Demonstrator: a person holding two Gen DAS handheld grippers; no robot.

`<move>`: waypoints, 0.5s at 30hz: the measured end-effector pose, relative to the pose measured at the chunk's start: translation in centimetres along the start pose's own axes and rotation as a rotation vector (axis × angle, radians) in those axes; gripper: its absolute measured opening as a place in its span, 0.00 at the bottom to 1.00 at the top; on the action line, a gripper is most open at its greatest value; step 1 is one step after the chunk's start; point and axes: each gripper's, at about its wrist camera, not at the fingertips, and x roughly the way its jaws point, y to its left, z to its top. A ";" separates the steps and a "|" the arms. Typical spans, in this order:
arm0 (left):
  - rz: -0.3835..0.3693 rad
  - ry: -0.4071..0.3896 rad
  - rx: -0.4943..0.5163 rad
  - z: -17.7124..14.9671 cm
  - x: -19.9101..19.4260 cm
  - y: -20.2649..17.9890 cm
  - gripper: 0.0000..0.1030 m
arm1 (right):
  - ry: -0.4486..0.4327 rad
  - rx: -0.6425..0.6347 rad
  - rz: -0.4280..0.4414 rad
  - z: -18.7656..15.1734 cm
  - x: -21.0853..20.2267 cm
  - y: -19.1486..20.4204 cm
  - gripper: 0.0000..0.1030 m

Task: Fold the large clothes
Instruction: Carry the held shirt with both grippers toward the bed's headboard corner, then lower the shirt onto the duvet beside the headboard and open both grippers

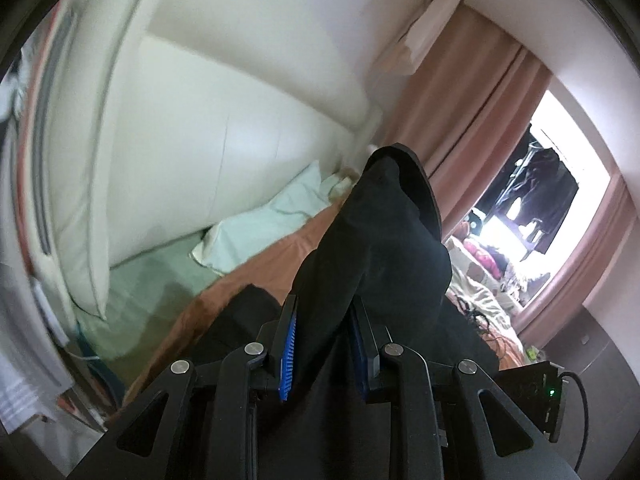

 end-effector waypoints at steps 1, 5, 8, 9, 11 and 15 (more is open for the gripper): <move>0.006 0.013 -0.009 -0.3 1.4 0.4 0.24 | 0.006 0.008 -0.005 0.3 0.9 -0.7 0.19; 0.028 0.052 -0.033 -0.6 5.5 1.5 0.24 | 0.032 0.054 -0.023 0.6 3.5 -4.5 0.19; 0.059 0.078 -0.044 -1.1 8.0 2.3 0.24 | 0.032 0.100 -0.030 1.3 5.5 -7.0 0.19; 0.073 0.081 -0.041 -0.9 8.6 2.6 0.24 | 0.031 0.124 -0.034 1.2 5.6 -8.1 0.19; 0.124 0.077 -0.030 -1.4 9.4 2.8 0.24 | 0.034 0.181 -0.052 0.9 5.8 -10.7 0.19; 0.214 0.093 0.017 -2.7 9.0 2.6 0.24 | 0.052 0.271 -0.143 0.1 6.5 -15.7 0.18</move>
